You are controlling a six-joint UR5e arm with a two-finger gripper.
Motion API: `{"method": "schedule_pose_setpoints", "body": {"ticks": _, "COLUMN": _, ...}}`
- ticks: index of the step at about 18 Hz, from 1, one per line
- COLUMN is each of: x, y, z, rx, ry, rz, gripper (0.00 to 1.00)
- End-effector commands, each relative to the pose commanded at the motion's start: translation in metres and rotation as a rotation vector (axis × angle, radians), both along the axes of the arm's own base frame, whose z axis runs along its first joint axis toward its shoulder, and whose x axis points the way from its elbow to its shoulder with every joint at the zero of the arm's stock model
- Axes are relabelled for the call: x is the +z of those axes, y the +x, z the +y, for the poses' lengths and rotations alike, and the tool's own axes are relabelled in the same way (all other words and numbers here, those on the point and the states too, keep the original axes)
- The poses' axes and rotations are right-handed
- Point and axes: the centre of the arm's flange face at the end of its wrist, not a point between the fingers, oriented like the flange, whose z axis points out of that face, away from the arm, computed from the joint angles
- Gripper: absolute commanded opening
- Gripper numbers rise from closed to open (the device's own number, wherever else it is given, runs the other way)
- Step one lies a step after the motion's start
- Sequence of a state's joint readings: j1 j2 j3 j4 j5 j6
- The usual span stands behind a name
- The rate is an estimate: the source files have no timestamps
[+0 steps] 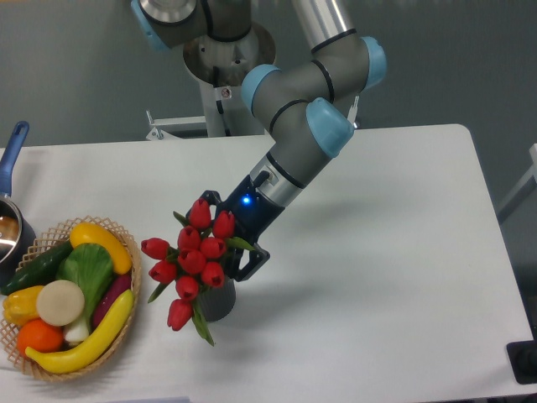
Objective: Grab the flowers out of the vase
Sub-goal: 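Close the gripper on the tulip stems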
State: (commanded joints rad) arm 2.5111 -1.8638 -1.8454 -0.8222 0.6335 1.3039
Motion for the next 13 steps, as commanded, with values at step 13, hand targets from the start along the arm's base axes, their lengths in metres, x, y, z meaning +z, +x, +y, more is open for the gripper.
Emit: {"method": "schedule_pose_setpoints", "body": {"ticks": 13, "x": 0.013, "y": -0.004, "z": -0.007, "rx": 0.043, "ry": -0.003, "rz": -0.022, "gripper": 0.44}}
